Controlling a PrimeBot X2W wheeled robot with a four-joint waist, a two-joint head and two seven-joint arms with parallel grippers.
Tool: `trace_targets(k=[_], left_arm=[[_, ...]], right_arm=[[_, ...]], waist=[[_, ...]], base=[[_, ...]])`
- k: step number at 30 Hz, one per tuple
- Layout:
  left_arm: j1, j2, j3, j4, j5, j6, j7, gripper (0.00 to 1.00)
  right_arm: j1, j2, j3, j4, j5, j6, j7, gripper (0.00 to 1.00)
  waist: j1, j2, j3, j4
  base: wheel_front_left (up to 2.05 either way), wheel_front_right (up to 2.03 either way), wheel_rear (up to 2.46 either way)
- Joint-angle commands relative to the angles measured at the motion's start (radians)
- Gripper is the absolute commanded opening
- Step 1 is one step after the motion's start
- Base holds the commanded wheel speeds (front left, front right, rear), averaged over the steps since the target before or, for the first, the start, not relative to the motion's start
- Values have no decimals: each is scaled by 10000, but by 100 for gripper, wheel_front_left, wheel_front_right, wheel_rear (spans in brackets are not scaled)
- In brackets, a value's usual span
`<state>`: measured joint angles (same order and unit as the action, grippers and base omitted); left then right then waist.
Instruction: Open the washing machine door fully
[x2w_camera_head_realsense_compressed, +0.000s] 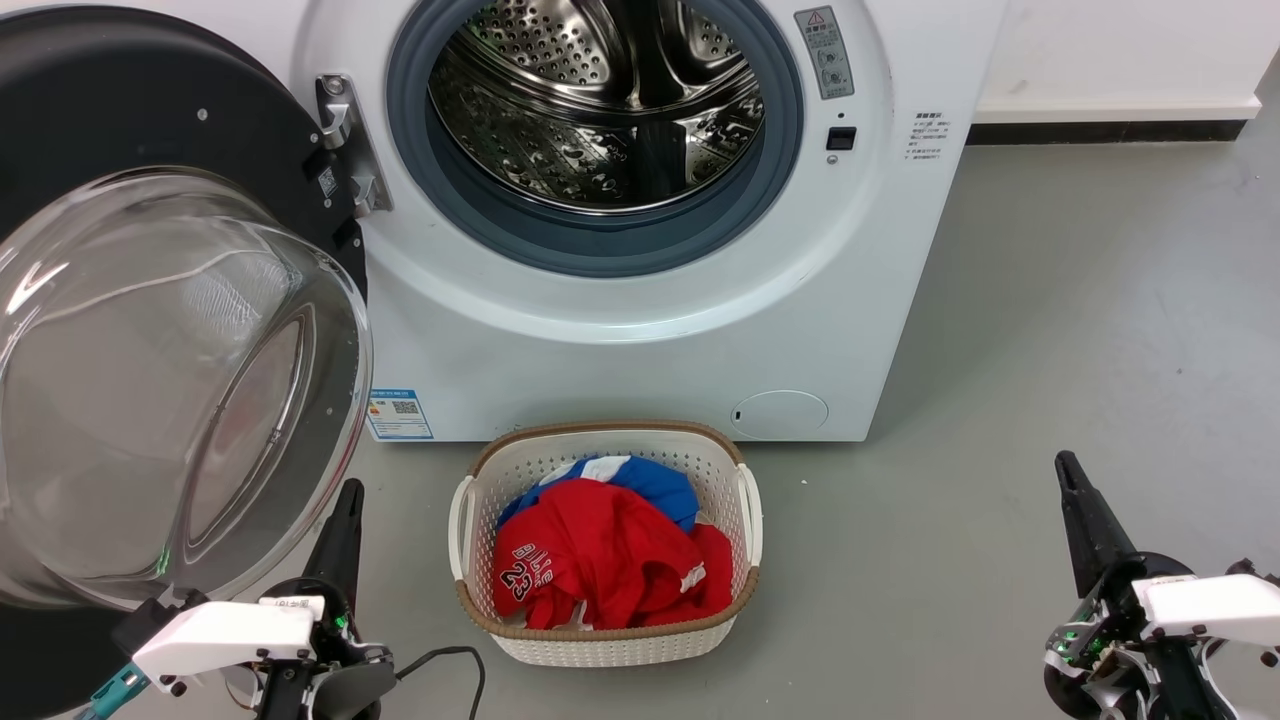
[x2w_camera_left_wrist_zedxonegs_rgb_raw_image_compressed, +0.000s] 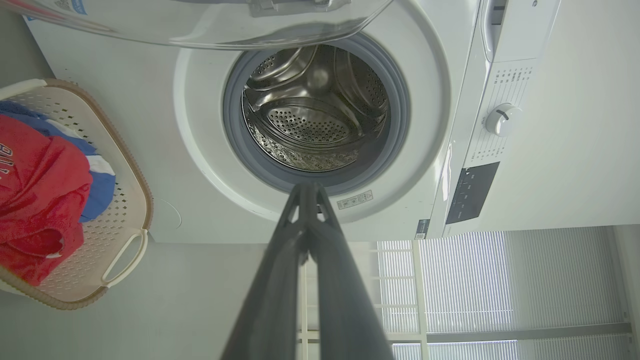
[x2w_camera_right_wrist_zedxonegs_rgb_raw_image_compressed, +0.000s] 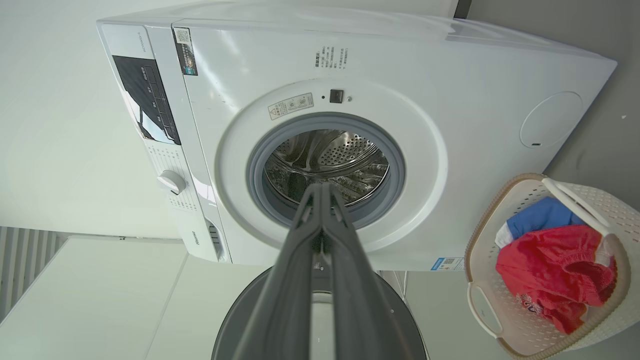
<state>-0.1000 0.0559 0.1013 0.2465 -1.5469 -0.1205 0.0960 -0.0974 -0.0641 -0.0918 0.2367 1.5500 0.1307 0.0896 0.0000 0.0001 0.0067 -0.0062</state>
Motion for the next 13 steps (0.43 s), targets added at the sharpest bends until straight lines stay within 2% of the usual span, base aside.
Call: trace_targets(k=[1, 13], left_arm=[[-105, -22, 52, -25, -159, -58, 73, 0], [-133, -78, 167, -15, -661, -127, 218, 0]], right_arm=[[-89, 23, -38, 40, 192, 0, 55, 0], [-142, 56, -109, 88, 746, 0, 158, 0]], waist=[[0, -1, -5, 7], [0, -1, -36, 62]], base=[[0, 0, 0], [0, 0, 0]])
